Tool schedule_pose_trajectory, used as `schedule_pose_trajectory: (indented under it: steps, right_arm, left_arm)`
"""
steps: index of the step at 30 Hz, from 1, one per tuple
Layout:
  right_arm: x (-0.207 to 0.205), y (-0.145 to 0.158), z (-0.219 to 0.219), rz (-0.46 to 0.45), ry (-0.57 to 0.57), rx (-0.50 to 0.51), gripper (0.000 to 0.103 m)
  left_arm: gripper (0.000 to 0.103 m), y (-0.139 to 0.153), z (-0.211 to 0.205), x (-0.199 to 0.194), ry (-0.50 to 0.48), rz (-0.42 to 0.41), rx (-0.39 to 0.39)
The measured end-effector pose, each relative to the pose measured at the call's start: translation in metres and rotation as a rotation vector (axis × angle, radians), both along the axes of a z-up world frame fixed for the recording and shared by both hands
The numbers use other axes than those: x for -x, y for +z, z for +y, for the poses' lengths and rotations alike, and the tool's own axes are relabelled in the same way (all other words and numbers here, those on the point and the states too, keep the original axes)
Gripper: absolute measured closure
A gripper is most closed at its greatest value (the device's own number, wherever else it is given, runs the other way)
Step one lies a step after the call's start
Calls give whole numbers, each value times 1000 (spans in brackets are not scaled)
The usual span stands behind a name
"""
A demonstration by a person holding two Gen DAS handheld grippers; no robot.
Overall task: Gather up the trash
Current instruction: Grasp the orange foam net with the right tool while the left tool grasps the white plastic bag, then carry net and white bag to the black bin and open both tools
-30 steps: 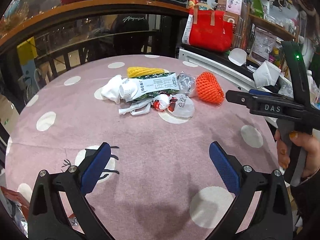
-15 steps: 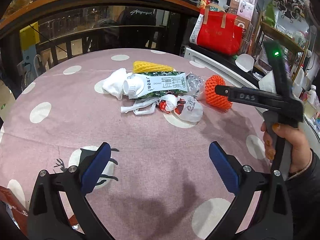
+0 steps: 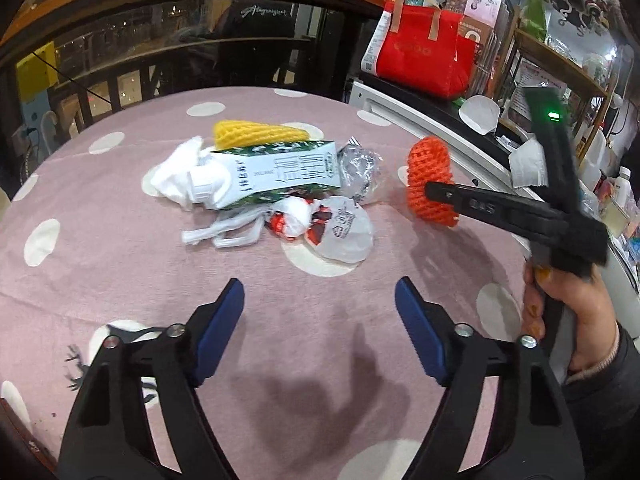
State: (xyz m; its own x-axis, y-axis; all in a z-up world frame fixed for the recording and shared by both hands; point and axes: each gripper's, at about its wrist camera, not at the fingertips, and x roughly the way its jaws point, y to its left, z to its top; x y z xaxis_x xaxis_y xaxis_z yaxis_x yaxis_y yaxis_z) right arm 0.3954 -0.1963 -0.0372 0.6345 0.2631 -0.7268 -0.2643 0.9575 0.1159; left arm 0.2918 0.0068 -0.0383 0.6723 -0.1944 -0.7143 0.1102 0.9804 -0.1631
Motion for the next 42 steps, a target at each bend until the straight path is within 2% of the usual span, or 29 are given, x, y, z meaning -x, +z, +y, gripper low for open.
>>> schedule_pose_trajectory:
  steps: [5, 8, 13, 17, 21, 27, 35, 42]
  right_arm:
    - [24, 5, -20, -14, -11, -33, 85]
    - [40, 9, -34, -21, -20, -54, 85]
    - [63, 11, -53, -27, -37, -68, 85]
    - [81, 13, -66, -48, -57, -88, 85]
    - [96, 12, -72, -75, -77, -79, 85]
    - [122, 13, -79, -127, -99, -58, 85]
    - [149, 10, -95, -125, -135, -72, 85]
    - [176, 10, -108, -129, -169, -68, 85]
  left_arm:
    - [29, -12, -25, -36, -1, 57, -1]
    - [30, -20, -38, -57, 28, 74, -31]
    - [55, -32, -44, -83, 87, 135, -69]
    - [84, -34, -36, -83, 128, 138, -44]
    - [95, -31, -32, -64, 123, 114, -34]
    - [97, -14, -20, -22, 107, 55, -9]
    - [97, 5, -22, 37, 54, -17, 10]
    - [98, 16, -39, 82, -9, -65, 18]
